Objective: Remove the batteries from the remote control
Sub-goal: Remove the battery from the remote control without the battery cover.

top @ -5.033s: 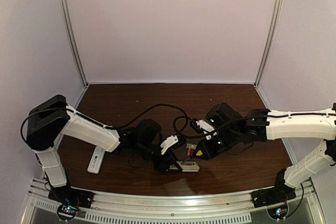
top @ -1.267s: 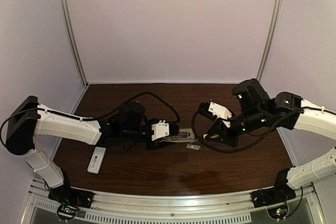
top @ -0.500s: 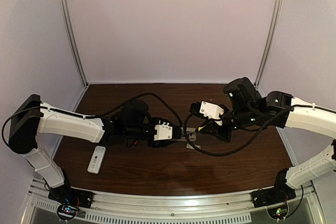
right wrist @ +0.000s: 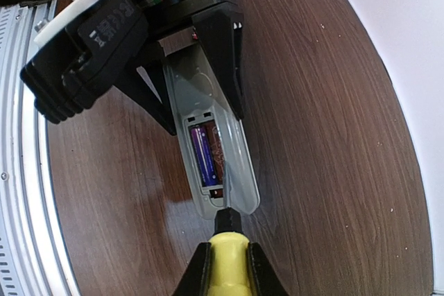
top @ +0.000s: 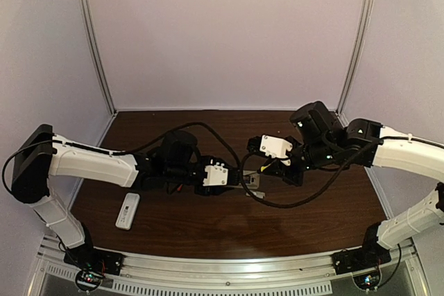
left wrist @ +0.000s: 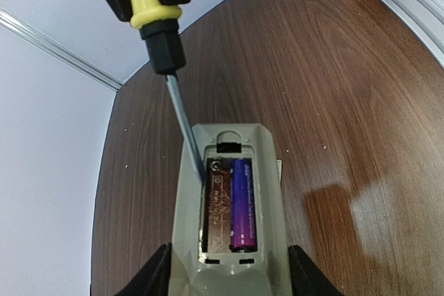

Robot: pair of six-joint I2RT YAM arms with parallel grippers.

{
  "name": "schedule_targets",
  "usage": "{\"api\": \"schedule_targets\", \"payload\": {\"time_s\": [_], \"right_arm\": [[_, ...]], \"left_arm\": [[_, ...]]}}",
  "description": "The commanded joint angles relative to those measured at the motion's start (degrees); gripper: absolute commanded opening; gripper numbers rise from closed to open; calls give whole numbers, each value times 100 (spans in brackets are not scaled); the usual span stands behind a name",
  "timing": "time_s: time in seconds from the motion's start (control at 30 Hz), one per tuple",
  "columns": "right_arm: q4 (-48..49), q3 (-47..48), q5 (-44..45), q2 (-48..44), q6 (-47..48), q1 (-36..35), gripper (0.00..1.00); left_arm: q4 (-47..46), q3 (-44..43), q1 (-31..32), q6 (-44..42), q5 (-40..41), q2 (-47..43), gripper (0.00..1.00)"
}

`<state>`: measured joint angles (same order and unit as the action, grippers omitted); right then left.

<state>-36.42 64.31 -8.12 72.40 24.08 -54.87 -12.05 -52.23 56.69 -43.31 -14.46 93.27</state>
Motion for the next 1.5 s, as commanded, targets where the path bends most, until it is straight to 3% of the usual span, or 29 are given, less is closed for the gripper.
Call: {"api": "schedule_targets", "payload": {"time_s": [0.0, 0.77, 1.47], "right_arm": [[-71, 118, -73, 5, 153, 20, 0], [-423, 53, -416, 423, 394, 21, 0], [-350, 395, -1064, 1284, 628, 290, 0]], "left_arm": [[-174, -156, -37, -82, -217, -79, 0], [-326, -93, -27, -145, -121, 12, 0], [-571, -76, -140, -944, 334, 342, 0]]}}
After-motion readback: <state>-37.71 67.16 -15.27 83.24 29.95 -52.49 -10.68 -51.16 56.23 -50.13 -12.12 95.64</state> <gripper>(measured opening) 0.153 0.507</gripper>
